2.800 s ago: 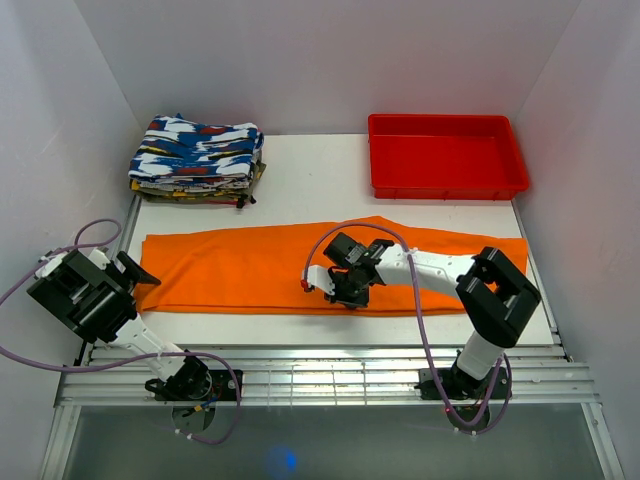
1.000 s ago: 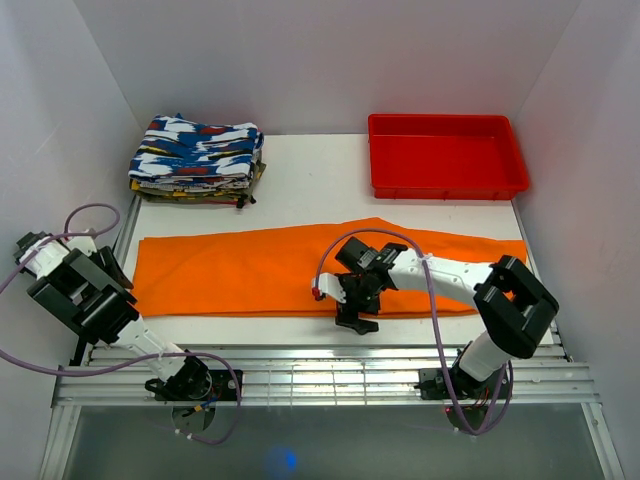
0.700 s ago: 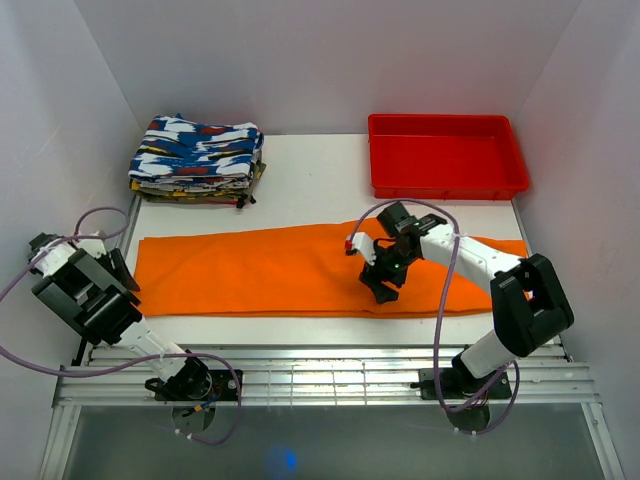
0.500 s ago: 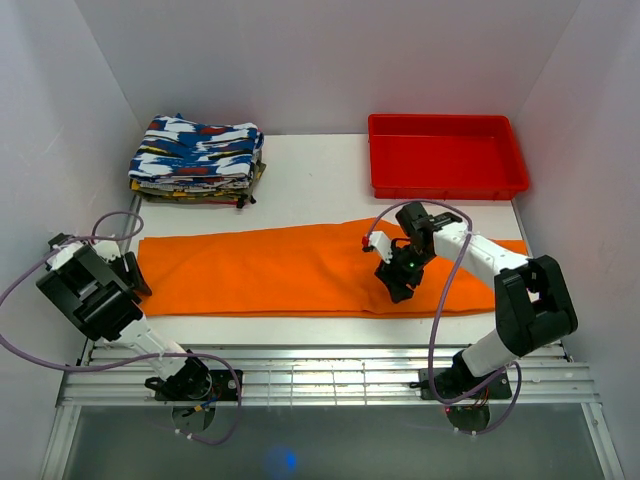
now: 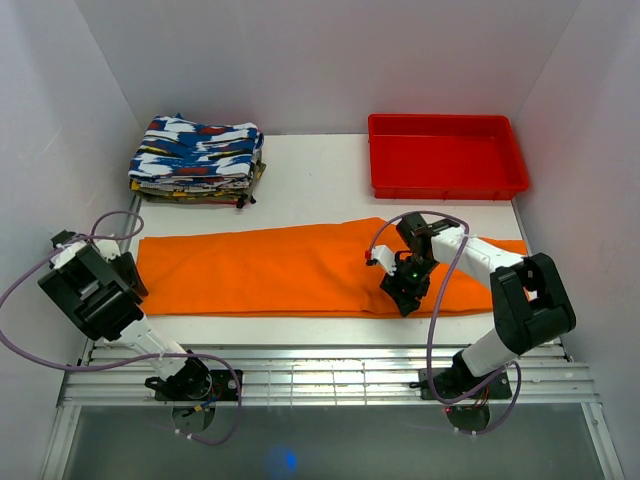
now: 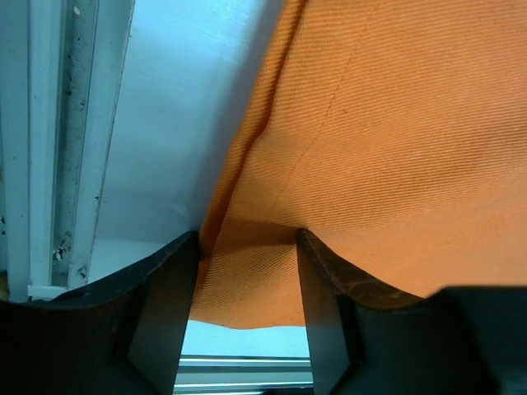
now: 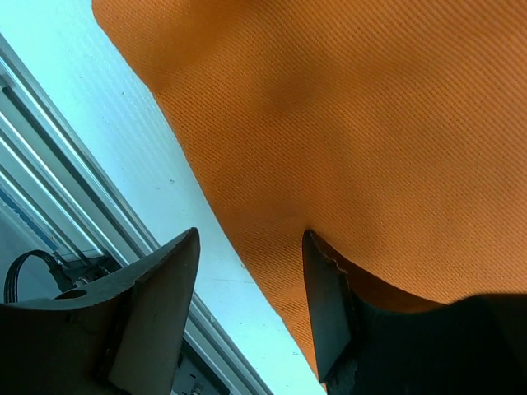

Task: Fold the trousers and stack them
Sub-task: Fold the trousers

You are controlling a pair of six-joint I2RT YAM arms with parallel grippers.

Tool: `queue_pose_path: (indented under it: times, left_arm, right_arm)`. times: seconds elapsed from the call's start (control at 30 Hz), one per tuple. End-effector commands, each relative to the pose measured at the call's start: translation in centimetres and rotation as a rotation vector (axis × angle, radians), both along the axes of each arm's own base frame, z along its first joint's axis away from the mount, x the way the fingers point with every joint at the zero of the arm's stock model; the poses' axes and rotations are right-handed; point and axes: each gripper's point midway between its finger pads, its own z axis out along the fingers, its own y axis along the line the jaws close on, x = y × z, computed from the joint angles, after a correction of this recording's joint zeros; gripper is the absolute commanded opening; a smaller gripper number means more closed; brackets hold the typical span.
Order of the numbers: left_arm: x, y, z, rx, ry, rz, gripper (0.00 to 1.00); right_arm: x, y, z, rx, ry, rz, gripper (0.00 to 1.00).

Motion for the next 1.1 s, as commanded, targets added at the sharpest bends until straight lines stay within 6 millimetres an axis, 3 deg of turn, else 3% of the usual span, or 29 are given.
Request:
queue_pose_path:
  times: [0.0,0.03,0.17,0.33,0.53,0.6,0.7,0.73,0.83,0.9,0.97,1.0,1.07]
  left_arm:
    - [0.2,-0.4,-3.2,0.003,0.007,-0.011,0.64]
    - [0.5,-0.3,-3.0,0.013,-0.002,-0.012,0.68]
    - [1.7,0.1,-2.4,0.051,-0.038,-0.032,0.7]
    - [2.1,-0.5,-3.5,0.032,-0.021,-0.037,0.61]
    - [2.2,-2.6,-4.4,-0.042,-0.018,-0.057,0.38]
    - [2.2,-3.1,-3.9,-0.081,-0.018,-0.064,0.21]
    - [3.7,-2.2,-1.2,-0.078,-0.068,-0.067,0.0]
    - [5.1,-1.1,0.5,-0.05,-0.111,-0.074,0.0]
    - [6.0,0.2,3.7,-0.036,-0.148,-0.095,0.0]
    - [7.2,1.0,6.9,-0.024,-0.195,-0.134,0.0]
    - [7.3,0.4,8.9,-0.05,-0.214,-0.2,0.0]
    - [8.4,0.1,10.9,-0.059,-0.271,-0.228,0.0]
    - [8.2,-1.6,12.6,-0.105,-0.288,-0.292,0.0]
  right_arm:
    - [0.5,0.0,0.6,-0.009,0.006,-0.007,0.59]
    - [0.5,0.0,0.6,-0.011,0.006,-0.007,0.59]
    - [0.6,-0.3,1.1,-0.027,-0.003,0.001,0.59]
    - [1.1,-0.5,1.9,-0.03,-0.016,-0.011,0.62]
    - [3.0,-2.3,2.8,-0.001,0.0,-0.131,0.68]
    - [3.6,-2.7,3.3,0.009,-0.005,-0.15,0.69]
    - [4.6,-4.4,4.0,0.009,-0.018,-0.195,0.71]
    - [4.5,-5.0,4.3,0.005,-0.013,-0.208,0.72]
    - [5.3,-7.2,5.0,0.005,-0.027,-0.256,0.73]
    - [5.3,-8.7,5.4,0.0,-0.018,-0.299,0.74]
    - [5.4,-10.4,5.5,-0.004,-0.018,-0.343,0.74]
    - [5.2,-10.8,5.6,-0.007,-0.01,-0.354,0.74]
    - [4.9,-12.0,5.5,-0.016,-0.007,-0.379,0.73]
